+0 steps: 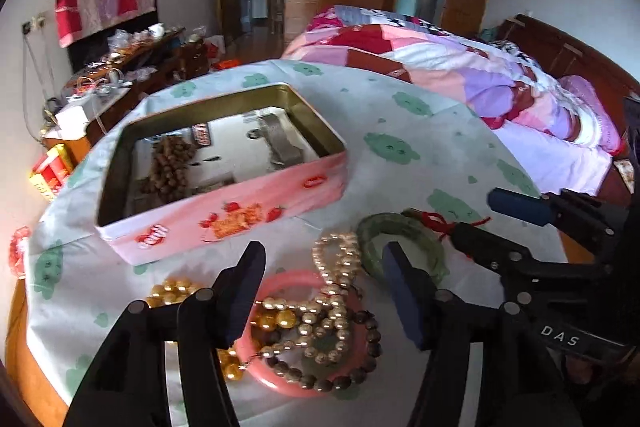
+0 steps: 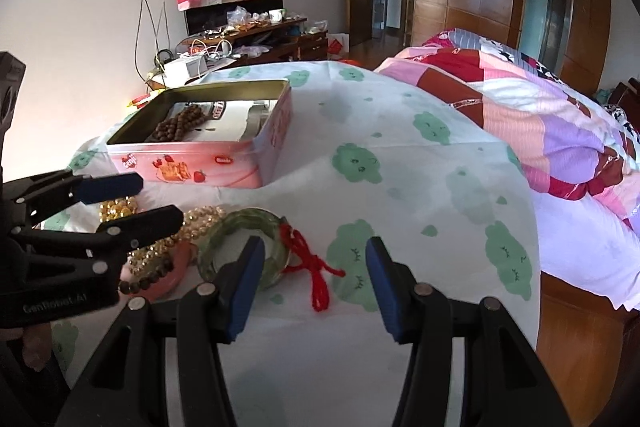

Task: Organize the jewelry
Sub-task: 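Grasp the pearl necklace with the left tool while the right tool approaches the green jade bangle, then lift the pearl necklace with the left tool while the right tool grasps the jade bangle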

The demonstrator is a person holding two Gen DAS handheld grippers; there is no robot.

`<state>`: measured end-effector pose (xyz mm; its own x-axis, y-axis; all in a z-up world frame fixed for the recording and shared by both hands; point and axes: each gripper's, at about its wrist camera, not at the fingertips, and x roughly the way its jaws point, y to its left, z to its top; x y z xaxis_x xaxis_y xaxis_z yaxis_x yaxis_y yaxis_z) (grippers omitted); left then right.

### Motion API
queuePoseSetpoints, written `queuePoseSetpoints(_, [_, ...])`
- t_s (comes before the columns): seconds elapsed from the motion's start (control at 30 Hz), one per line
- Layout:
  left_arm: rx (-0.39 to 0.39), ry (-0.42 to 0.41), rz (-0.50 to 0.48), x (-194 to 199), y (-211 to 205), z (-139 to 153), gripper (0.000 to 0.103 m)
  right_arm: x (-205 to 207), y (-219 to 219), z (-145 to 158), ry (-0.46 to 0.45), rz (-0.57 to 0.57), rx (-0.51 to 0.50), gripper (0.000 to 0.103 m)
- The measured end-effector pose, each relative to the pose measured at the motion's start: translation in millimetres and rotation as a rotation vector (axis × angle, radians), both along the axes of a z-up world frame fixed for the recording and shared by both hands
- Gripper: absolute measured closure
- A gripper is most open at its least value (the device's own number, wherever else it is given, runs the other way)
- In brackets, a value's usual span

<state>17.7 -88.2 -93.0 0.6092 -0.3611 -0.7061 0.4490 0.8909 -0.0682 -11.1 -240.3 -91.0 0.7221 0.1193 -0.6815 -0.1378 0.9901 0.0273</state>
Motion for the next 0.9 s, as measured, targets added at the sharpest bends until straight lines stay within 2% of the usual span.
queuePoseSetpoints(0.1, [0.007,0.024,-0.024,4,-4,-8,0.043,-1,2,0,-0.006,0.010,-0.003,0.048])
queuePoseSetpoints(0.2, [0.018,0.055,-0.057,7,-11,-14,0.066,-2,3,0,-0.006,0.010,-0.004,0.048])
queuePoseSetpoints(0.27, [0.017,0.065,-0.060,9,-10,-15,0.090,-2,3,-1,-0.003,0.009,-0.004,0.048])
queuePoseSetpoints(0.5, [-0.068,0.041,-0.044,4,9,4,0.091,-2,5,-1,-0.013,0.017,-0.004,0.048])
queuePoseSetpoints(0.7, [-0.140,-0.035,-0.010,0,29,39,0.092,-4,16,3,-0.027,0.071,-0.009,0.048])
queuePoseSetpoints(0.9, [-0.106,-0.125,0.085,3,48,47,0.092,4,39,4,-0.017,0.166,-0.011,0.048])
